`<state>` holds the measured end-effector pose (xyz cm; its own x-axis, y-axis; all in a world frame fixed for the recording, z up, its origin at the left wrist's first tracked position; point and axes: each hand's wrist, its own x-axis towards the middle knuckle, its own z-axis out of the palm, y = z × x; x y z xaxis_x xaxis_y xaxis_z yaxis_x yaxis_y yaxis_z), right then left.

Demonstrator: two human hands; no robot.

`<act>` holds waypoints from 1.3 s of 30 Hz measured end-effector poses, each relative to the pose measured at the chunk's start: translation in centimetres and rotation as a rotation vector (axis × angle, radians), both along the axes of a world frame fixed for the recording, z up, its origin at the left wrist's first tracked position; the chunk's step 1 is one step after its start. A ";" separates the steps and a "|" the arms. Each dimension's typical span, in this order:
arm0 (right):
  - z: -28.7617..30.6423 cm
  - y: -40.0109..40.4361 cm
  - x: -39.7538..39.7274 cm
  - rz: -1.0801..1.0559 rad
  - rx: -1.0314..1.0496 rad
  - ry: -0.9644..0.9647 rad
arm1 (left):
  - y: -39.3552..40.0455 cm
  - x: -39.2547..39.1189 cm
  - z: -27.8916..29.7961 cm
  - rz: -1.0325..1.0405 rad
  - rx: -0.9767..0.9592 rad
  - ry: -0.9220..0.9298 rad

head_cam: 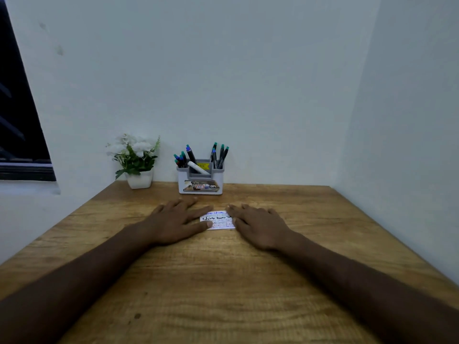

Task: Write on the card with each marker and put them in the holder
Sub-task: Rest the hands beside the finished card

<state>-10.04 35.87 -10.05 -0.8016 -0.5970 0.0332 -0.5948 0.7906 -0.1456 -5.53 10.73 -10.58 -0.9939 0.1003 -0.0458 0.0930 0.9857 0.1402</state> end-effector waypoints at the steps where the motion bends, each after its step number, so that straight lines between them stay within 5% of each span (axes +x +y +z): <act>1: 0.0 -0.3 0.1 -0.017 0.006 0.007 | 0.0 -0.1 -0.1 -0.001 -0.004 0.007; 29: -1.6 -0.3 0.0 -0.289 0.045 -0.018 | 1.0 0.6 -0.9 0.104 0.063 0.102; 39: 1.5 -1.1 0.4 -0.390 0.062 -0.181 | 1.7 0.9 1.7 0.168 0.059 -0.003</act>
<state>-9.59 34.74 -8.53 -0.9572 -0.2446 -0.1549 -0.2189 0.9616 -0.1655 -4.67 12.44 -8.89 -0.9968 -0.0642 -0.0478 -0.0725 0.9774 0.1985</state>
